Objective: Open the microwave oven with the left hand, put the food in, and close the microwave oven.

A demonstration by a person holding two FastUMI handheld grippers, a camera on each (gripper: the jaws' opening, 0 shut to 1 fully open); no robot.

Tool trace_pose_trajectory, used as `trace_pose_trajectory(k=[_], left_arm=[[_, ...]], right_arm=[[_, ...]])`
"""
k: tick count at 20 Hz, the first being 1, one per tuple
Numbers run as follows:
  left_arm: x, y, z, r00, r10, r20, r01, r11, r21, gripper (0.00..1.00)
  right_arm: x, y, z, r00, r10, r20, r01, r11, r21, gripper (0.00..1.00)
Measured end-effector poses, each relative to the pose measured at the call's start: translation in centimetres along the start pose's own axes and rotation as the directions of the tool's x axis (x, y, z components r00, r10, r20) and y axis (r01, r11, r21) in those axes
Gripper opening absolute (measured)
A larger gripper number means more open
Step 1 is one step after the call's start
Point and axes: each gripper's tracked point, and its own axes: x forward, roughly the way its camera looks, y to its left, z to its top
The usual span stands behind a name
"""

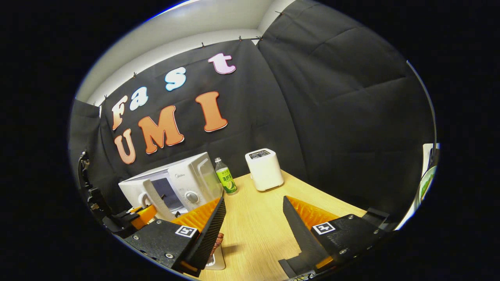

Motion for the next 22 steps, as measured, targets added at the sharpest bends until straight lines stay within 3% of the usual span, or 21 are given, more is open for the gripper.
trace_pose_trajectory(k=[1,3,4,5,6,8,9,10,13,16,19,22], left_arm=[[-1.2,0.6,0.3,1.000,-0.011,0.008,0.011,1.000,0.002,0.02],[-3.3,1.7,0.4,0.999,-0.030,0.019,0.030,1.000,0.006,0.11],[-4.3,2.3,0.3,0.999,-0.037,0.018,0.037,0.999,0.004,0.02],[-5.4,3.0,0.4,0.999,-0.043,0.024,0.043,0.999,0.003,0.11],[-6.4,3.8,0.4,0.999,-0.048,0.026,0.048,0.999,0.000,0.02],[-8.6,5.4,0.4,0.998,-0.053,0.040,0.053,0.999,0.001,0.08],[-9.6,6.3,0.4,0.998,-0.052,0.046,0.052,0.999,0.002,0.05],[-10.7,7.5,0.4,0.997,-0.050,0.052,0.049,0.999,0.008,0.12],[-13.9,11.1,0.5,0.997,-0.018,0.078,0.015,0.999,0.032,0.16],[-16.7,15.7,0.4,0.993,0.062,0.098,-0.068,0.996,0.065,0.17],[-19.3,21.1,0.0,0.981,0.162,0.106,-0.170,0.983,0.069,0.29],[-21.7,26.5,-0.4,0.961,0.254,0.110,-0.261,0.964,0.050,0.58]], right_arm=[[-0.4,0.3,-0.2,1.000,0.001,-0.007,-0.001,1.000,-0.003,0.92],[-0.9,1.2,-0.8,1.000,0.006,-0.021,-0.006,1.000,-0.006,0.92],[-1.1,1.7,-1.1,1.000,0.009,-0.030,-0.009,1.000,-0.008,0.92],[-1.3,2.3,-1.5,0.999,0.013,-0.038,-0.014,1.000,-0.013,0.92],[-1.5,2.9,-1.9,0.999,0.015,-0.048,-0.016,1.000,-0.019,0.92],[-2.2,4.3,-2.7,0.998,0.025,-0.063,-0.027,0.999,-0.038,0.92],[-2.4,5.0,-3.2,0.997,0.030,-0.073,-0.034,0.998,-0.045,0.92],[-2.6,5.6,-3.8,0.996,0.033,-0.088,-0.037,0.998,-0.051,0.92],[-3.0,7.4,-5.8,0.991,0.035,-0.132,-0.046,0.996,-0.082,0.92],[-3.3,9.0,-7.3,0.986,0.031,-0.162,-0.052,0.991,-0.125,0.92],[-3.2,10.4,-8.5,0.982,0.024,-0.189,-0.056,0.985,-0.164,0.92],[-3.1,11.5,-9.6,0.977,0.017,-0.212,-0.059,0.979,-0.195,0.92]])
